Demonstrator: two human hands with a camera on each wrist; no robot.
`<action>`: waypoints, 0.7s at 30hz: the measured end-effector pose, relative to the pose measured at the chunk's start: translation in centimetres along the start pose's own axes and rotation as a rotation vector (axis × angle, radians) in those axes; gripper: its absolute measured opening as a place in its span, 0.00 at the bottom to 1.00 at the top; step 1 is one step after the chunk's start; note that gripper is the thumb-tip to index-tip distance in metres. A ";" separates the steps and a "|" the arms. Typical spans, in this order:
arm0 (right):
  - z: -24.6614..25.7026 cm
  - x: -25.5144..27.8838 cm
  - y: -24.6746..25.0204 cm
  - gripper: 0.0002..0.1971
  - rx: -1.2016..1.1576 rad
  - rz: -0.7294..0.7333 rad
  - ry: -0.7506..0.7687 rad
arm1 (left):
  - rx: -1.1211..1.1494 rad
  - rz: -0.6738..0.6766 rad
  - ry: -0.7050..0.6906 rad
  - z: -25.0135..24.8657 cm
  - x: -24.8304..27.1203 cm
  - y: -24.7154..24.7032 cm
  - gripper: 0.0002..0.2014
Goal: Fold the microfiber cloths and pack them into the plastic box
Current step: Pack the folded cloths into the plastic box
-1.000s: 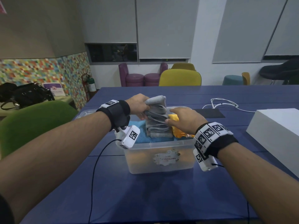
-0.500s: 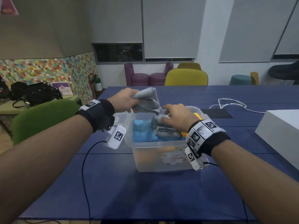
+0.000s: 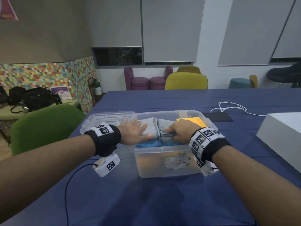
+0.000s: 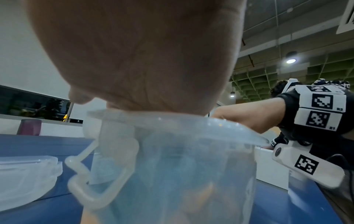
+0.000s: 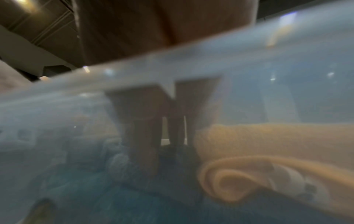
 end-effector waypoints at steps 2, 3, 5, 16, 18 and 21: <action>0.0 0.0 -0.1 0.21 -0.017 0.008 0.005 | 0.002 0.008 0.016 -0.5 0.0 0.0 0.34; -0.1 -0.1 -0.2 0.21 -0.061 0.005 0.015 | 0.005 0.012 0.020 -0.7 0.0 0.1 0.32; -0.6 -0.2 -0.4 0.22 -0.205 -0.026 0.024 | 0.016 -0.017 0.010 -0.7 0.0 0.7 0.29; -5.1 -1.0 -2.5 0.29 -0.142 0.191 -0.116 | -0.053 0.082 -0.145 -2.8 -1.3 2.4 0.29; -5.0 -1.2 -2.6 0.30 -0.098 0.232 -0.114 | -0.055 0.111 -0.152 -3.0 -1.5 2.5 0.29; -4.7 -1.5 -3.6 0.30 -0.082 0.278 -0.111 | -0.045 0.145 -0.146 -2.8 -2.3 2.0 0.30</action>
Point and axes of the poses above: each hand's wrist, its own x-axis away from the middle knuckle, its own y-axis out of the back of the hand, z = x × y, the point moved 2 cm from there along -x, towards the middle knuckle, and after that the axes turned 5 degrees about z, right-handed, at the moved point
